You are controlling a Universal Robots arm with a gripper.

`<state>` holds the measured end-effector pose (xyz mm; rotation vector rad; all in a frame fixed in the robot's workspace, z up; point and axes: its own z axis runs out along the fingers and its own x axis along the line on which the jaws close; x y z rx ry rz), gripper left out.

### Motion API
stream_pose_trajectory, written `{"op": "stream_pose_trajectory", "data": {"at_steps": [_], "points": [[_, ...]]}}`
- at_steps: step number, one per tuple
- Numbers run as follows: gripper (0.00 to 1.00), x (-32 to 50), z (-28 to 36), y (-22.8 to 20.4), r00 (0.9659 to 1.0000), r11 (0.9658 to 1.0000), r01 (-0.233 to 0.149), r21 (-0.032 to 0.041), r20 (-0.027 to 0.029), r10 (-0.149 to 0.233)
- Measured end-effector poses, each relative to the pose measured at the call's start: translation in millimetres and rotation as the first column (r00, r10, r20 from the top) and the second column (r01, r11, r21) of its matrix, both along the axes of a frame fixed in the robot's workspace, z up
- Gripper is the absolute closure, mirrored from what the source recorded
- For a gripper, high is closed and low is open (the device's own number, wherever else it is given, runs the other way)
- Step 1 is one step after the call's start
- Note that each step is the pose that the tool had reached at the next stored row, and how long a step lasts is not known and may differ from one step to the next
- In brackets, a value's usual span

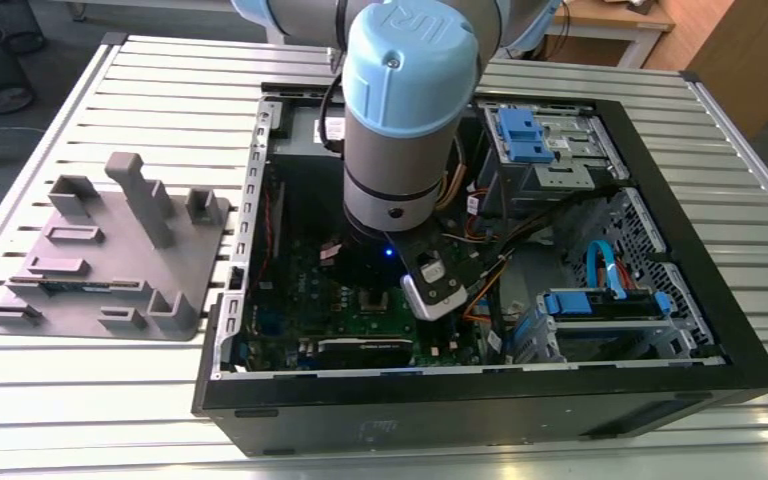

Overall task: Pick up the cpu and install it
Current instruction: 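Place the cpu into insertion slot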

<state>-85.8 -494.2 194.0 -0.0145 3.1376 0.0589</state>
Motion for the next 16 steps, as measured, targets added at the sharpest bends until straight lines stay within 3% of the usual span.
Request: {"op": "stream_pose_trajectory", "data": {"at_steps": [16], "points": [[0.89, 0.0, 28.1, 0.0, 1.0, 1.0, 0.0, -0.0002, 0.0001, 0.0]]}}
